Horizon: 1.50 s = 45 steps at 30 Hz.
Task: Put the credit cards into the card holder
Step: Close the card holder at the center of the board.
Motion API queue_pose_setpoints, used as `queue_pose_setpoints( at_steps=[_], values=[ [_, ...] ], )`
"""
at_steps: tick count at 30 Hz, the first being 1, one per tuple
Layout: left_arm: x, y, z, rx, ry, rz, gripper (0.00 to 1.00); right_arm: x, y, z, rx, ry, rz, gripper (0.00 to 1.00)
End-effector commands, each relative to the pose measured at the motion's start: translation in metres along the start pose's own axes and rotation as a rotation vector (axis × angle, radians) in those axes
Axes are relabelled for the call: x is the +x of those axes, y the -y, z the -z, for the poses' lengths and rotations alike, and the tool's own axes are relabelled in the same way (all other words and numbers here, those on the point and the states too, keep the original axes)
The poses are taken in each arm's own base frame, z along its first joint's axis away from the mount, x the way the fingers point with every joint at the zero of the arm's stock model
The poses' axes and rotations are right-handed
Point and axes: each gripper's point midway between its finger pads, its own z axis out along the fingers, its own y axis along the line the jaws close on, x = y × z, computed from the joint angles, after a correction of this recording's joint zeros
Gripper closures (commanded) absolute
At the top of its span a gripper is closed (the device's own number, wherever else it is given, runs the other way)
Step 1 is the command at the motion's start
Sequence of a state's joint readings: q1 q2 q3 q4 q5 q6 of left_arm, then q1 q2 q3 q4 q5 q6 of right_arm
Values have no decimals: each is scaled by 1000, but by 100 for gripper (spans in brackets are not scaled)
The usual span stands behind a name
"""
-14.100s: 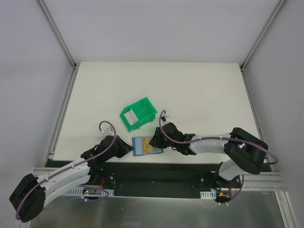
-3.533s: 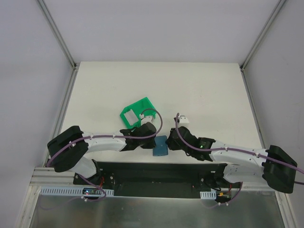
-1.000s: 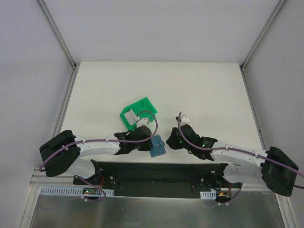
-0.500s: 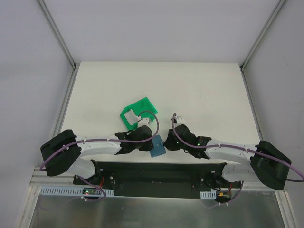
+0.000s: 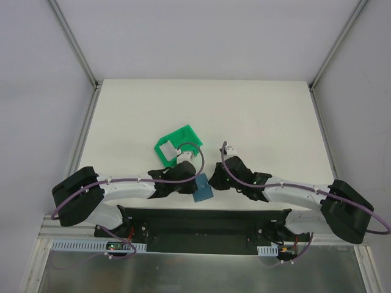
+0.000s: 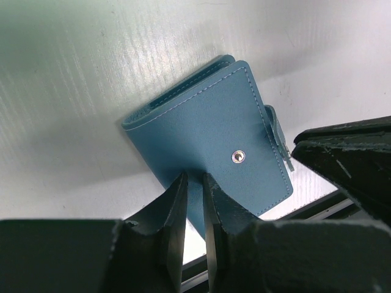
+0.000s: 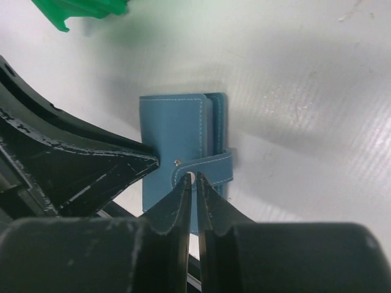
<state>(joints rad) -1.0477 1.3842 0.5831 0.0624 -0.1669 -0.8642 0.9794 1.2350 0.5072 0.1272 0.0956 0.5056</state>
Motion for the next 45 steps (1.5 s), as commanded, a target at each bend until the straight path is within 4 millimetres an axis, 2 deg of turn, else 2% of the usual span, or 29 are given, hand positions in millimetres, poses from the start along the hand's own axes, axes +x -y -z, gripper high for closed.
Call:
queue_pose_setpoints(
  at_steps=[1,6,21,24,26,29,33,36,39,45],
  values=[
    [4,-8,-2,-38,0,2,85,-16,-29,-3,-95,19,9,91],
    [2,-6,-1,-32,5,0,85,-13,-35,-7,-121,1,-10,91],
    [2,-2,3,-9,6,-13,82,7,-25,-23,-72,-40,-35,92],
    [0,-2,7,5,14,-15,72,11,-14,-25,-25,-42,-48,92],
    [-1,-3,12,17,25,-12,59,13,-8,-25,-5,-42,-57,92],
    [-1,-5,20,29,42,12,47,17,-4,-24,9,-45,-73,92],
    [8,-16,23,19,34,78,38,19,-3,-24,13,-43,-73,92],
    [16,-23,18,-11,11,120,36,18,-5,-25,10,-38,-69,92],
    [18,-20,13,-9,-2,133,36,18,-6,-24,8,-38,-67,92],
    [16,-12,6,10,0,139,48,17,-5,-23,7,-33,-66,91]
  ],
)
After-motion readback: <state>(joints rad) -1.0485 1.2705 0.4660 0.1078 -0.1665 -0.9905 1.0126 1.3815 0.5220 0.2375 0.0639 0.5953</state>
